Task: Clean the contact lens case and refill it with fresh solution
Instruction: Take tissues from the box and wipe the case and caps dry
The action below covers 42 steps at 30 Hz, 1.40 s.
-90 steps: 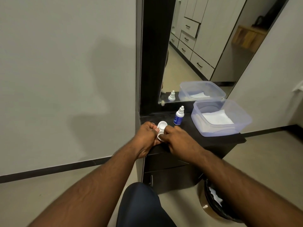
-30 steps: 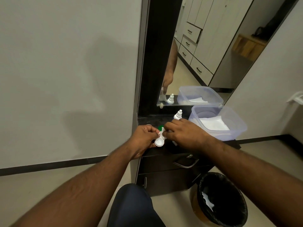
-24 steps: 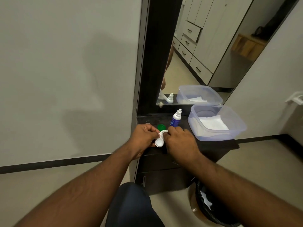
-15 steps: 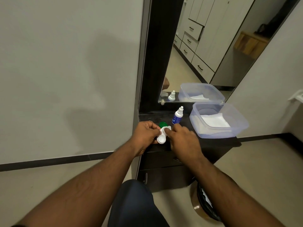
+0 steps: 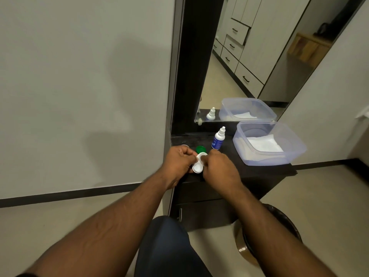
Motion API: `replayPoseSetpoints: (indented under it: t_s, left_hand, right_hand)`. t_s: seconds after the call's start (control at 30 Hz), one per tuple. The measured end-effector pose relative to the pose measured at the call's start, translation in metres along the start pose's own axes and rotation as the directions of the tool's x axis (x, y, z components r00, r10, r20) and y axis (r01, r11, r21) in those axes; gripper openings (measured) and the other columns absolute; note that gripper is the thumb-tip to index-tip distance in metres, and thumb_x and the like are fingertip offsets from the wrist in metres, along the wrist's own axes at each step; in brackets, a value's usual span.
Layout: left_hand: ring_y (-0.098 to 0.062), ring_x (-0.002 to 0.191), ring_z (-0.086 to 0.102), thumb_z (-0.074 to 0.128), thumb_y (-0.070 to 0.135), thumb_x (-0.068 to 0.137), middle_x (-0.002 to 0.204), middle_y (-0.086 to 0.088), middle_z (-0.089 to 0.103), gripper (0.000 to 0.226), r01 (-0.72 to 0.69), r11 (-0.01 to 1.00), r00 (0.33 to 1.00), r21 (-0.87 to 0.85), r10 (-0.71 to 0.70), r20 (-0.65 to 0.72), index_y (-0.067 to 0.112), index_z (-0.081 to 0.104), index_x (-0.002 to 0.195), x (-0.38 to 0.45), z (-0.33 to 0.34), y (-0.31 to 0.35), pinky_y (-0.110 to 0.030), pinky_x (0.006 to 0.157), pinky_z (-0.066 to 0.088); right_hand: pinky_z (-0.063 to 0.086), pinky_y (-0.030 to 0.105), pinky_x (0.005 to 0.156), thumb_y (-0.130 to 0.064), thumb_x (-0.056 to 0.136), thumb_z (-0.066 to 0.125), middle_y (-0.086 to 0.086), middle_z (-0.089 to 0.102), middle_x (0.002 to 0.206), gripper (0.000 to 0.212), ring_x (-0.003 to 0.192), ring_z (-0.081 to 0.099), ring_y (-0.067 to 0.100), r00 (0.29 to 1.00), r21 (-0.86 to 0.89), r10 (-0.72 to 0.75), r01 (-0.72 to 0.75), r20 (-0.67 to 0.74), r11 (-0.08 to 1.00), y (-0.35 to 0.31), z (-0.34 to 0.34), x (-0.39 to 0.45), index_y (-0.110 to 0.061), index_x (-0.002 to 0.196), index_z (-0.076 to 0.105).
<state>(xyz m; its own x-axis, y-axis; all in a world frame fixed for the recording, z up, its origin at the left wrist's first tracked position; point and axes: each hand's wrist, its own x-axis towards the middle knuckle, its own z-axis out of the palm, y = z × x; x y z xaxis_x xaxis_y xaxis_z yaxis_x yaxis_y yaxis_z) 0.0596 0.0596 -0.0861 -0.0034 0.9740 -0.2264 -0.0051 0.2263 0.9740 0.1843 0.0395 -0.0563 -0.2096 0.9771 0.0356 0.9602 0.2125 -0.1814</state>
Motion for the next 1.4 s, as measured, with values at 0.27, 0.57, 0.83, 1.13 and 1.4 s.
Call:
replayPoseSetpoints:
  t_s: [0.27,0.57,0.83,1.13,1.4]
  left_hand:
    - [-0.025,0.082,0.068,0.065,0.000,0.084,0.086,-0.010,0.070,0.010,-0.011,0.999,1.000,0.031,0.011,0.001,0.009,0.069,0.082,0.002,0.001,-0.001,-0.042,0.074,0.060]
    - [-0.031,0.083,0.069,0.069,0.001,0.081,0.087,-0.015,0.072,0.009,-0.023,1.000,0.999,0.012,0.022,0.046,0.009,0.070,0.080,0.001,-0.001,-0.002,-0.049,0.079,0.057]
    - [-0.023,0.074,0.064,0.065,0.002,0.085,0.081,-0.011,0.069,0.012,-0.064,0.997,0.998,0.035,0.063,0.027,0.011,0.069,0.078,-0.001,-0.001,-0.002,-0.039,0.071,0.056]
    - [-0.020,0.070,0.064,0.063,-0.002,0.085,0.080,-0.012,0.069,0.013,-0.056,0.998,0.998,0.034,0.056,0.012,0.008,0.070,0.083,0.000,0.002,-0.003,-0.028,0.061,0.054]
    - [-0.016,0.073,0.066,0.065,-0.001,0.084,0.081,-0.007,0.070,0.011,-0.088,0.993,0.996,0.072,0.086,0.033,0.006,0.071,0.088,-0.001,-0.001,-0.004,-0.030,0.069,0.056]
  right_hand:
    - [0.051,0.010,0.067,-0.008,0.089,0.062,-0.011,0.067,0.092,0.021,0.084,0.063,-0.001,0.922,0.932,0.388,-0.139,-0.002,0.334,0.026,-0.002,-0.010,-0.020,0.104,0.068]
    - [0.041,0.023,0.078,-0.014,0.087,0.062,0.003,0.064,0.103,0.027,0.095,0.058,0.017,0.929,0.004,-0.361,0.363,-0.085,0.932,0.030,-0.022,0.027,-0.015,0.114,0.069]
    - [0.039,0.029,0.074,-0.019,0.089,0.060,0.005,0.063,0.103,0.021,0.095,0.054,0.020,0.834,-0.357,-0.547,0.533,0.072,0.767,0.014,-0.030,0.040,-0.016,0.107,0.070]
    - [0.047,0.024,0.077,-0.016,0.085,0.067,0.005,0.073,0.096,0.015,0.084,0.062,0.012,0.933,0.439,0.243,-0.106,-0.267,0.892,0.017,0.003,0.014,-0.008,0.096,0.075]
    - [0.039,0.025,0.081,-0.013,0.088,0.062,0.006,0.064,0.105,0.023,0.101,0.055,0.021,0.899,-0.230,-0.434,0.437,0.068,0.869,0.025,-0.019,0.033,-0.011,0.109,0.070]
